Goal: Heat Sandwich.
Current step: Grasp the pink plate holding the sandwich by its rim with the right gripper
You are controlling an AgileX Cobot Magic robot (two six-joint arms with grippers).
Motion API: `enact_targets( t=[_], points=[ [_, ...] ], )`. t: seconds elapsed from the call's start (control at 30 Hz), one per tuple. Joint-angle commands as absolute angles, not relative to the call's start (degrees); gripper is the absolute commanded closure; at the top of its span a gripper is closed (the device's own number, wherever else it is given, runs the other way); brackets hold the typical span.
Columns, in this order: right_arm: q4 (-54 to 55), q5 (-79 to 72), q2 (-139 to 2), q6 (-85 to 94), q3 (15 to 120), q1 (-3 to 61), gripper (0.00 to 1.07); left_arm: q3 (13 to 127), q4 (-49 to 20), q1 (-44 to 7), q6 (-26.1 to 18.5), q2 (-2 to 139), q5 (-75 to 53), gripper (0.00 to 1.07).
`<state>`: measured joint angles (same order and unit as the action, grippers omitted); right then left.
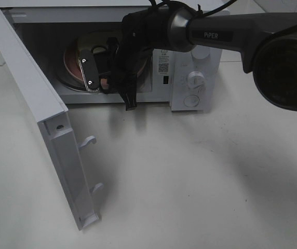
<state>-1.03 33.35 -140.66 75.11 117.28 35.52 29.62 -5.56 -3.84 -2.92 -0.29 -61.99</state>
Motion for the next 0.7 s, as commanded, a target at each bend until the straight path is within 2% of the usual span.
enact_targets(
  t=[0.03,0.7],
  points=[
    [-0.9,36.4,-140.8,74.9,117.5,35.5,1.07,29.5,-6.0,-3.6,-2.7,-0.6,-61.2,0.1],
    [-0.8,37.1,-139.2,78.0,115.7,35.5,1.07,29.5,-6.0,-3.6,-2.8,-0.6,-61.2,0.1]
  ],
)
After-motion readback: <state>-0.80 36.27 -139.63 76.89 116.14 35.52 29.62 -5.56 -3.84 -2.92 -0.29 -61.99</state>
